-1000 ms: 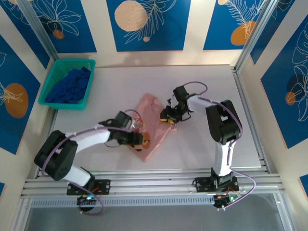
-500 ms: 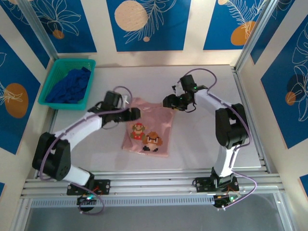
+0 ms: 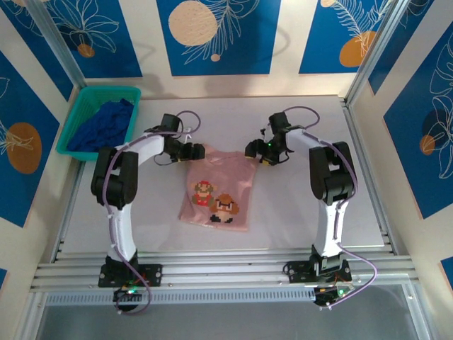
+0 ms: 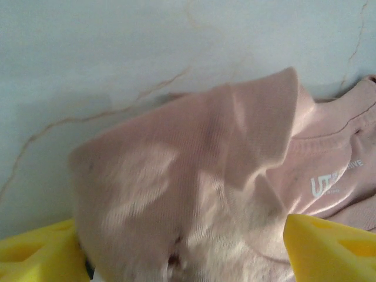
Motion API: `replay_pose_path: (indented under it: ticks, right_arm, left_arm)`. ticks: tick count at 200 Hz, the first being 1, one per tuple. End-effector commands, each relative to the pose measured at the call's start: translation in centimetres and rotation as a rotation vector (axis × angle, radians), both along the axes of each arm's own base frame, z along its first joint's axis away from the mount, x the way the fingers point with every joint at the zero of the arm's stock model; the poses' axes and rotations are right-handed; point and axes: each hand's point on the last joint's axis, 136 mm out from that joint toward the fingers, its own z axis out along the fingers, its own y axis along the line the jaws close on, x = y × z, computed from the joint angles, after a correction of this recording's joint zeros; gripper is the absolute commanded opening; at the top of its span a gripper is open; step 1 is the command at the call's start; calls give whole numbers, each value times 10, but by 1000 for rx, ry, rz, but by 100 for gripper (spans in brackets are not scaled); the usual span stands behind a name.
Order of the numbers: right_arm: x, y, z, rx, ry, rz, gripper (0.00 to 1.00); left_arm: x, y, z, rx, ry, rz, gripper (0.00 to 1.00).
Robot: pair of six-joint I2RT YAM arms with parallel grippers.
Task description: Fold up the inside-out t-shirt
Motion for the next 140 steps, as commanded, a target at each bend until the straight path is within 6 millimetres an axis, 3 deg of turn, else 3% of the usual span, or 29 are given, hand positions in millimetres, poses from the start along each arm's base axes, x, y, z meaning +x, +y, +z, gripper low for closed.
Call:
replay_pose_path:
  ticks: [1,45,89,140]
  right_arm:
    - [-5,19,-12,37,48,27,68]
    - [-4,41,-21,65,65,46,57]
    - [5,45,-25,70,54,35,37]
    - [13,54,-22,131,20,41,21]
  left_arm:
    - [-5,-9,-5,-52,38,-90,79]
    - [-4,-25,-9,-146,57,-132,64]
    - [-1,-26,-20,-156,86,-133,47]
    - [-1,-27,-23,-212,104,-114,24]
